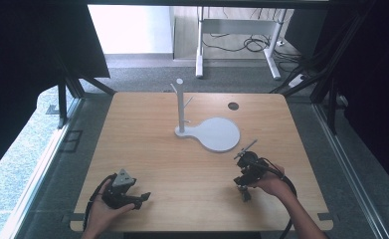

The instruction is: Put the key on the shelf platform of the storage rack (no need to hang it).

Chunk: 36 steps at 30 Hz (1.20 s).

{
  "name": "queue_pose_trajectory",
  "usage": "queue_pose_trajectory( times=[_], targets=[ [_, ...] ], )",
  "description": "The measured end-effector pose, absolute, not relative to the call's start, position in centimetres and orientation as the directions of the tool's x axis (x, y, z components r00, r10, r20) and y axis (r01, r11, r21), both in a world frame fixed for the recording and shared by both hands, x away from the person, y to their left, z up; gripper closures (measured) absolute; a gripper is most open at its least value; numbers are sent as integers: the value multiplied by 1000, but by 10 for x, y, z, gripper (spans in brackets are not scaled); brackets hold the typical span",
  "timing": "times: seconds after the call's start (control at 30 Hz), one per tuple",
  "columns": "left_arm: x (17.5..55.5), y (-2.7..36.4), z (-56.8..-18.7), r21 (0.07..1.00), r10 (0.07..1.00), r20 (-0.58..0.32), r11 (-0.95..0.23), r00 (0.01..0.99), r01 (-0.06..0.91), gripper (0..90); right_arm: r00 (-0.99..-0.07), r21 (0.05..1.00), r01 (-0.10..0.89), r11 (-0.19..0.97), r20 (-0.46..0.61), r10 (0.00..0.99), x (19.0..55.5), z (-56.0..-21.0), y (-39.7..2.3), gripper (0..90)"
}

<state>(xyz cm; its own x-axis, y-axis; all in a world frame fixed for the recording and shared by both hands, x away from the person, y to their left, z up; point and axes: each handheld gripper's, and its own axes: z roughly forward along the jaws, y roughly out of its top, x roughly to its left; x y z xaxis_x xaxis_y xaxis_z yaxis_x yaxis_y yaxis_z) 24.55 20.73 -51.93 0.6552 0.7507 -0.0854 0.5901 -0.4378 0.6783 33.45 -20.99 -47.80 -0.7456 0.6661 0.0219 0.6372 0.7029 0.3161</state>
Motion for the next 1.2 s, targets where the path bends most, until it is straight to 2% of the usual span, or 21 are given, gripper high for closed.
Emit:
queue_pose_trajectory(
  times=[0.57, 1.2],
  targets=[
    [246, 207, -520, 676, 751, -84, -440, 655, 591, 244, -745, 261, 653, 711, 50, 666, 336, -489, -206, 613],
    [246, 207, -520, 677, 750, -86, -439, 656, 590, 244, -730, 215, 677, 704, 79, 679, 341, -496, -203, 759]
  ],
)
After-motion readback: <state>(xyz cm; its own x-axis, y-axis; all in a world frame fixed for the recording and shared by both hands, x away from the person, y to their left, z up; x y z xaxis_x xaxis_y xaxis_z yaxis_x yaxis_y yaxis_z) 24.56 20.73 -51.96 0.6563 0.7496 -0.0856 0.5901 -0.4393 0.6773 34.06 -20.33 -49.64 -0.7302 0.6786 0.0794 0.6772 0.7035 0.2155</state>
